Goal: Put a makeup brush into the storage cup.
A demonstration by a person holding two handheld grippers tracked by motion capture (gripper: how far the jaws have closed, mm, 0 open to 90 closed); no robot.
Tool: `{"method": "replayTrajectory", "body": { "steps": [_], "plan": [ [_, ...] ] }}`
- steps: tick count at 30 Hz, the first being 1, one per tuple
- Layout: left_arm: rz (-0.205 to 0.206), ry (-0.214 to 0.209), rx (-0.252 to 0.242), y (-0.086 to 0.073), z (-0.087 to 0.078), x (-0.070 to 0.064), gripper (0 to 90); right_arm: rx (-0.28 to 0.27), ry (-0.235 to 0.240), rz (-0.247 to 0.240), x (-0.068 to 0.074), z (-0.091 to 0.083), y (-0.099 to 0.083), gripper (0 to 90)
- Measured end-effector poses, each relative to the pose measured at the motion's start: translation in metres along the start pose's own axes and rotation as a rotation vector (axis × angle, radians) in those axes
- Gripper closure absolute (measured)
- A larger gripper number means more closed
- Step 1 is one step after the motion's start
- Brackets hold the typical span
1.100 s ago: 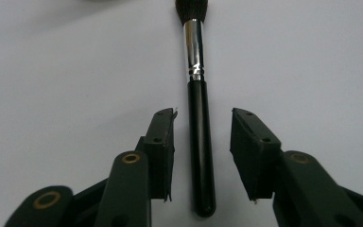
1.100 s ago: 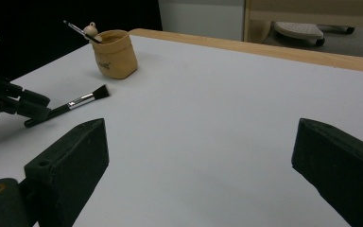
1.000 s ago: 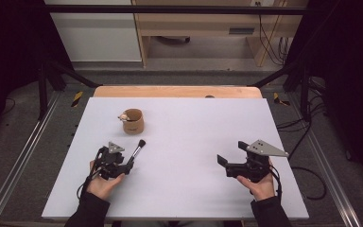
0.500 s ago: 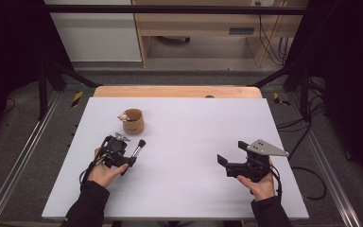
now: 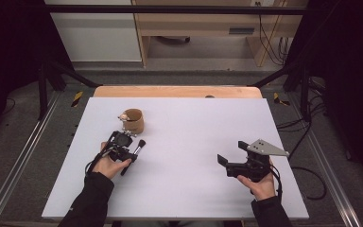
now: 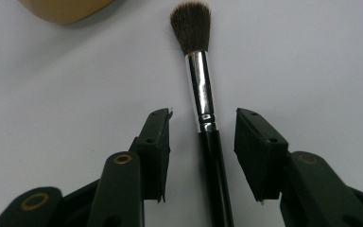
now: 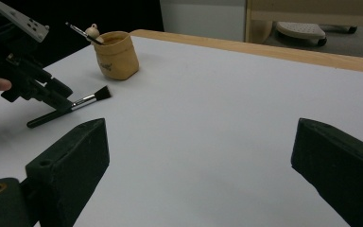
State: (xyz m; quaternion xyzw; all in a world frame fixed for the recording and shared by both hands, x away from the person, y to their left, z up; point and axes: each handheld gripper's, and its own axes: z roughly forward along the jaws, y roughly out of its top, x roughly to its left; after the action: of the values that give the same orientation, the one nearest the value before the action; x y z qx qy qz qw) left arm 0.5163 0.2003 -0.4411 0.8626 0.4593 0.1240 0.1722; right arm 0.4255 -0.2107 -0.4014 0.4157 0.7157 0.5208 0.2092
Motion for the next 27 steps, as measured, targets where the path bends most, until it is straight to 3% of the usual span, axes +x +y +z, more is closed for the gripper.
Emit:
{"method": "replayTrajectory", "body": {
  "steps": [6,15,18,27],
  "plan": [
    [0.008,-0.011,0.037,-0.0024,0.0068,0.0009,63.4,0.004,0.001,-0.001,0.0002,0.0006,-0.0002,5.6],
    [-0.006,-0.037,0.051,-0.0002,0.007,0.0001,73.5,0.006,0.002,-0.005,0.0007,0.0014,-0.0004,5.6],
    [-0.028,-0.046,0.06,0.0006,0.0072,0.0004,74.7,0.005,0.003,-0.003,0.0009,0.0013,-0.0002,5.6],
    [-0.022,-0.041,0.071,0.0025,0.0078,0.0002,78.3,0.006,0.005,-0.004,0.001,0.0012,-0.0001,5.6]
  ]
}}
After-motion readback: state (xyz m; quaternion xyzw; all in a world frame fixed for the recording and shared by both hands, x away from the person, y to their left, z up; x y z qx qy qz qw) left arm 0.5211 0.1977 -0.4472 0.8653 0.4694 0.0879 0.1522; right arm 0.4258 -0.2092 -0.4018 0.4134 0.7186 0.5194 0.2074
